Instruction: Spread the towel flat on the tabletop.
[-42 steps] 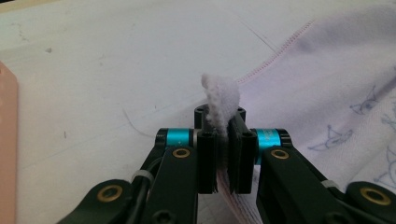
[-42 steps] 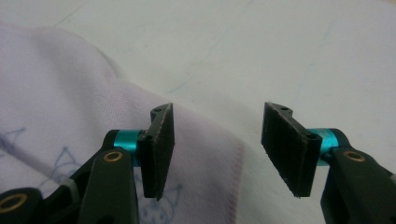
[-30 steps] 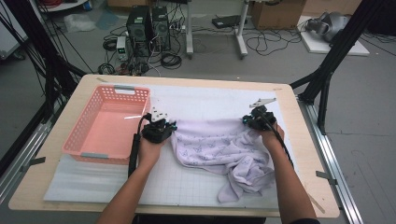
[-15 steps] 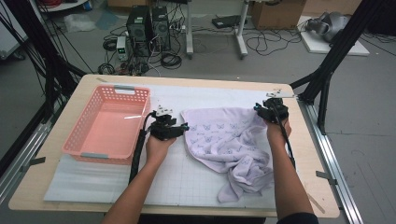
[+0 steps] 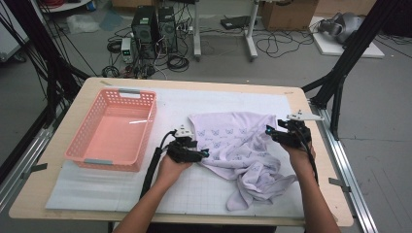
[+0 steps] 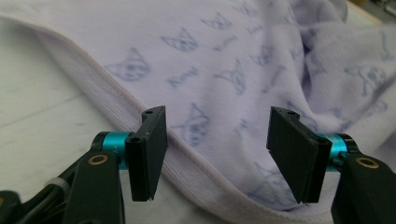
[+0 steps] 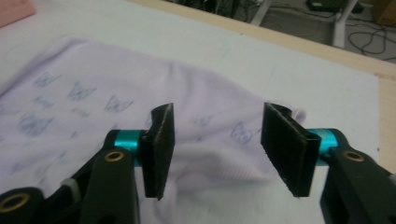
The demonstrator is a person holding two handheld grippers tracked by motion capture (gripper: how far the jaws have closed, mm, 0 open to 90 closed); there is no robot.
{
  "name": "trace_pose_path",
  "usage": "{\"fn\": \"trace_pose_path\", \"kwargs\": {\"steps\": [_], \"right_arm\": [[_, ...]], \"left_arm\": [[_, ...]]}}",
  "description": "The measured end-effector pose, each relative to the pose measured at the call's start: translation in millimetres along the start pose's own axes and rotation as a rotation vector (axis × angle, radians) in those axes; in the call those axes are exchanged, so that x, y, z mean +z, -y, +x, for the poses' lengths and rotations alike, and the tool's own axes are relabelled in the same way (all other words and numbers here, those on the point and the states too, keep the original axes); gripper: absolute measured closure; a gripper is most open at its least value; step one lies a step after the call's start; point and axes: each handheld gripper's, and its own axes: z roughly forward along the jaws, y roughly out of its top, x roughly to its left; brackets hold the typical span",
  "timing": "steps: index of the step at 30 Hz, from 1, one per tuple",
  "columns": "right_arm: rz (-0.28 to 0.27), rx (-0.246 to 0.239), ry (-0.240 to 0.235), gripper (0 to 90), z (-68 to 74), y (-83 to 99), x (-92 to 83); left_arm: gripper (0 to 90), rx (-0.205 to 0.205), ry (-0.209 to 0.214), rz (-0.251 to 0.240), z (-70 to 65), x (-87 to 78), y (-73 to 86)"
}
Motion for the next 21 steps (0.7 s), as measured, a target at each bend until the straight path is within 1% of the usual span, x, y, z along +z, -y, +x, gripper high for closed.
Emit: {"fn": "trace_pose_path", "kwargs": {"steps": [1, 3, 4, 5, 8, 9, 10, 11, 13, 14, 15, 16, 17, 19, 21], "right_arm": [[-0.01, -0.007, -0.004, 43.9, 1.9, 2.5, -4.2], [-0.014, -0.018, -0.005, 43.7, 6.0, 9.3, -14.1], [-0.016, -0.028, -0.002, 43.5, 7.6, 13.2, -17.7], [-0.014, -0.04, 0.006, 42.9, 9.1, 17.7, -21.0], [-0.01, -0.046, 0.03, 42.7, 11.6, 31.7, -24.4], [0.006, -0.042, 0.017, 42.6, 10.1, 34.0, -23.0], [0.014, -0.037, 0.021, 42.5, 8.5, 36.0, -22.0], [0.013, -0.024, 0.027, 42.4, 7.7, 37.8, -21.3], [0.011, -0.016, 0.021, 42.4, 6.2, 40.2, -19.9], [0.011, -0.015, 0.02, 42.4, 6.0, 40.8, -19.7], [0.008, -0.012, 0.02, 42.4, 6.0, 41.0, -19.5], [0.005, -0.009, 0.023, 42.4, 6.1, 40.9, -19.8], [0.002, -0.012, 0.023, 42.4, 5.7, 40.7, -20.4], [-0.011, -0.01, 0.029, 42.4, 4.3, 40.6, -22.2], [-0.019, 0.006, 0.034, 42.4, 2.3, 41.3, -24.0]], "left_arm": [[37.2, 0.019, 0.001, 0.01, -4.2, 3.6, -0.1], [34.3, 0.052, -0.012, 0.014, -12.4, 9.4, -1.3], [34.3, 0.072, -0.016, 0.018, -15.6, 11.7, -1.8], [34.1, 0.093, -0.033, 0.022, -19.4, 14.0, -2.0], [33.0, 0.187, -0.093, 0.051, -29.2, 17.8, -2.4], [35.4, 0.223, -0.112, 0.054, -32.2, 18.7, -1.9], [39.8, 0.246, -0.111, 0.05, -34.1, 18.9, -1.6], [47.6, 0.255, -0.102, 0.044, -35.7, 19.1, -1.5], [60.7, 0.277, -0.1, 0.043, -37.4, 18.8, -1.6], [71.4, 0.297, -0.115, 0.04, -37.5, 18.3, -1.7], [79.4, 0.303, -0.117, 0.041, -35.5, 17.8, -2.0], [81.9, 0.289, -0.11, 0.037, -32.6, 17.1, -2.4], [82.8, 0.279, -0.115, 0.033, -28.7, 16.1, -3.1], [83.4, 0.262, -0.161, 0.016, -20.1, 12.4, -5.5], [83.6, 0.228, -0.22, -0.01, -9.4, 7.5, -9.9]]}}
